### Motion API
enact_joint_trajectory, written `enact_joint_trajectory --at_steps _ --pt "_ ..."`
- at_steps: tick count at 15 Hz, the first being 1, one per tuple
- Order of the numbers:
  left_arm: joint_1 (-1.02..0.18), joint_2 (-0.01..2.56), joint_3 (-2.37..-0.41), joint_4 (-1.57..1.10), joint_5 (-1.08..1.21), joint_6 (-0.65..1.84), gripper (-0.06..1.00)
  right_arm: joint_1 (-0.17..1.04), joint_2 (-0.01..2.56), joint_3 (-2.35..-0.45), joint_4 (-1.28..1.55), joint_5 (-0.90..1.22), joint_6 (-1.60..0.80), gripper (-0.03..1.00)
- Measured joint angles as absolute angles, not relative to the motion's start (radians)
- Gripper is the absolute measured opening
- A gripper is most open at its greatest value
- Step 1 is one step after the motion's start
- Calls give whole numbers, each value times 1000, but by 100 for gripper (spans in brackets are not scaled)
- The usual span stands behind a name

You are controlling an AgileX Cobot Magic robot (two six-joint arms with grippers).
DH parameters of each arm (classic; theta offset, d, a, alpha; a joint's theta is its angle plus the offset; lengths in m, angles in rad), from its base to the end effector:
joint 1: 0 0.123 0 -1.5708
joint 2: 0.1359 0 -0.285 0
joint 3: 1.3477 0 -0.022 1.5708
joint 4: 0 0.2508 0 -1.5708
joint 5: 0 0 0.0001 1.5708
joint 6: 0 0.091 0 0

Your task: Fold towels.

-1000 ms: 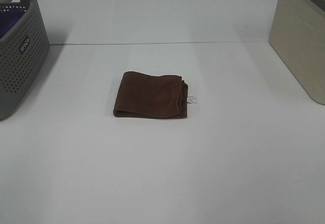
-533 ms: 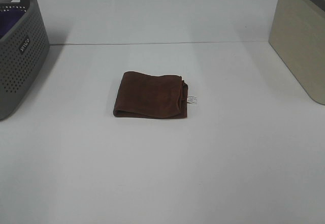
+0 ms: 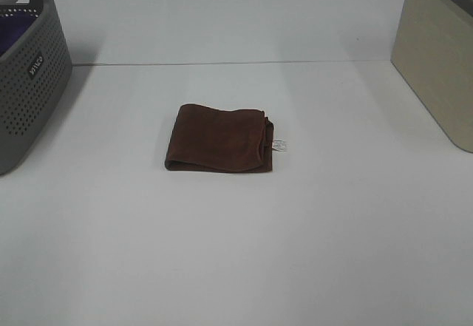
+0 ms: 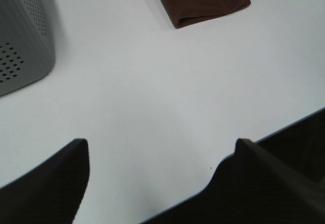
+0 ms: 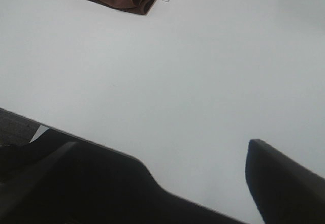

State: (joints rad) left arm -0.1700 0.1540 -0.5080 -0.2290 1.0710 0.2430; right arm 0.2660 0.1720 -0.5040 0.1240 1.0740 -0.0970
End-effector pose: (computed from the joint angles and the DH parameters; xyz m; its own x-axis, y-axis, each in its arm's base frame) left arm 0.0136 -0.0207 0.2797 -0.5238 0.2205 -0.8228 0.3980 0.9173 -0.0075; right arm 0.0171 0.0149 0.2766 -0.5717 -0.1946 -0.7971 -0.3665 0.9297 0.0359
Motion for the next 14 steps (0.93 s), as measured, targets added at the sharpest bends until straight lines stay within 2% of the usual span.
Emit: enact_joint_trajectory --at_steps 7,9,12,14 --pt "-170 151 -508 -229 1071 243 74 266 172 -504 126 1074 -97 82" --pt "-133 147 -508 -230 1071 243 74 255 162 -504 130 1073 -97 82" --pt "-41 95 -508 -230 1067 243 74 107 75 -504 142 1072 -97 82" --pt "-30 25 -508 -229 1065 243 74 43 9 -504 144 1072 -97 82"
